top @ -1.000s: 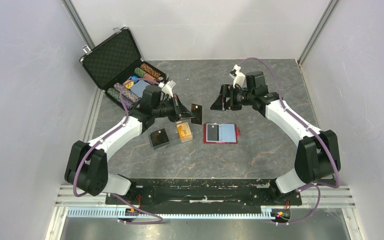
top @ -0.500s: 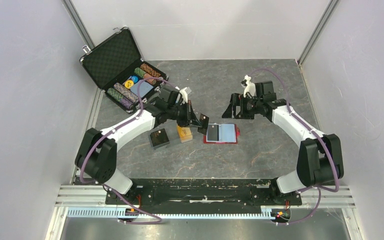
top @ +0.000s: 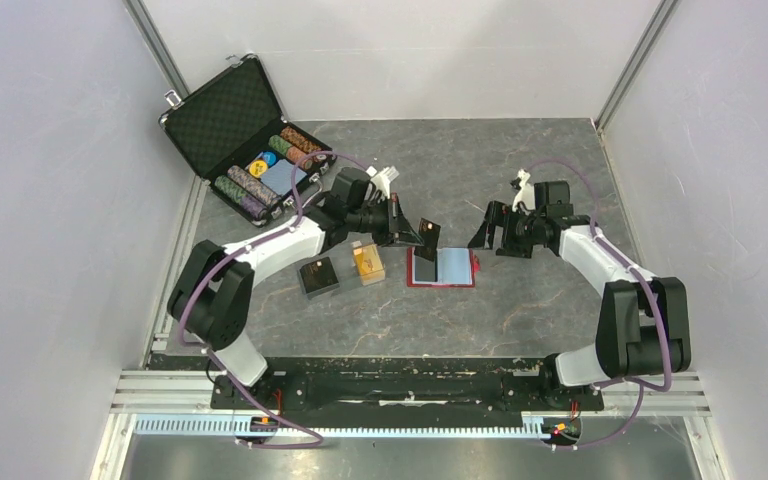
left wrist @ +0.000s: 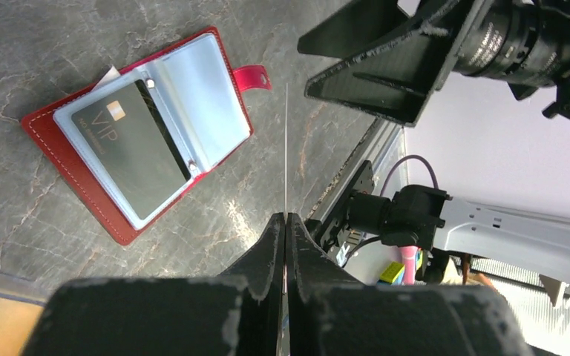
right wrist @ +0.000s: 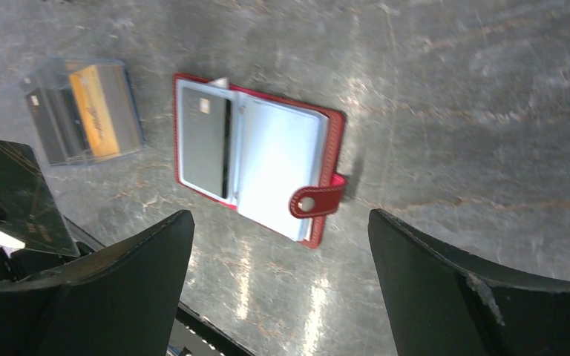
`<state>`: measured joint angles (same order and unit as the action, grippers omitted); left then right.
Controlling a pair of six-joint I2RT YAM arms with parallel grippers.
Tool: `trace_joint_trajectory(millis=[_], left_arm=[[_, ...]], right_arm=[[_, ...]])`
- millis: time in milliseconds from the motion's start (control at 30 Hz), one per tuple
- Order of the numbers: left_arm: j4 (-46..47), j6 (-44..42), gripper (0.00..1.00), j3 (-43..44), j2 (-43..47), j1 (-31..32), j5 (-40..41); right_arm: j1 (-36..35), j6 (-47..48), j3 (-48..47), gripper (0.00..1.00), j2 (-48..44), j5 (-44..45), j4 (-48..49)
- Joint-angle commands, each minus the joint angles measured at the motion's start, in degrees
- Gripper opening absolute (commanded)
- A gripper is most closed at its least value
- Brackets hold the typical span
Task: Put the credit cards into the card holder
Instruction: Insert the credit card into the card holder.
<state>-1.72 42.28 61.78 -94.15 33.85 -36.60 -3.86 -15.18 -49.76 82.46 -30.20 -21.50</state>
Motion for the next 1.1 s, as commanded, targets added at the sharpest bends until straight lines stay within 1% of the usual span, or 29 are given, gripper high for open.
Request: trace_joint_trajectory(millis=[0, 200, 233, 367, 600, 800, 867, 1000, 1067], left_arm=[[2.75, 3.26, 0.02, 2.21, -3.82, 0.18, -1.59], [2.07, 4.73, 0.02, 4.35, -8.81, 1.16, -0.11], [0.39, 4.89, 0.02, 4.69, -9.51, 1.42, 0.19], [-1.53, 4.37, 0.02, 5.99, -12.56, 2.45, 0.86], [-3.61, 2.91, 0.02, 7.03, -14.46, 3.50, 3.34], [-5.67, 1.70, 0.02, 7.56, -15.32, 3.62, 5.12], [-5.88, 1.58, 0.02, 7.79, -15.57, 3.61, 5.34], [-6.93, 1.23, 0.02, 8.40, -15.80, 3.60, 6.73], [-7.39, 1.06, 0.02, 8.51, -15.93, 3.60, 7.49]], right_arm=[[0.09, 1.23, 2.54, 0.88, 0.04, 2.04, 0.54], [0.10, 2.59, 4.44, 0.85, 2.34, 1.83, 2.24], [0.00, 2.38, 4.56, 0.84, 2.46, 1.31, 2.73], [-1.33, 2.23, 4.26, 0.84, 3.89, 0.31, 4.14], [-4.42, 3.92, 3.89, 0.81, 7.40, 5.40, 4.29], [-5.70, 4.81, 2.57, 0.68, 9.90, 8.55, 4.98], [-6.19, 4.92, 1.81, 0.62, 10.75, 9.11, 5.05], [-6.86, 4.40, 0.97, 0.42, 11.55, 8.69, 4.93], [-7.21, 4.30, 1.11, 0.31, 11.37, 8.16, 4.78]])
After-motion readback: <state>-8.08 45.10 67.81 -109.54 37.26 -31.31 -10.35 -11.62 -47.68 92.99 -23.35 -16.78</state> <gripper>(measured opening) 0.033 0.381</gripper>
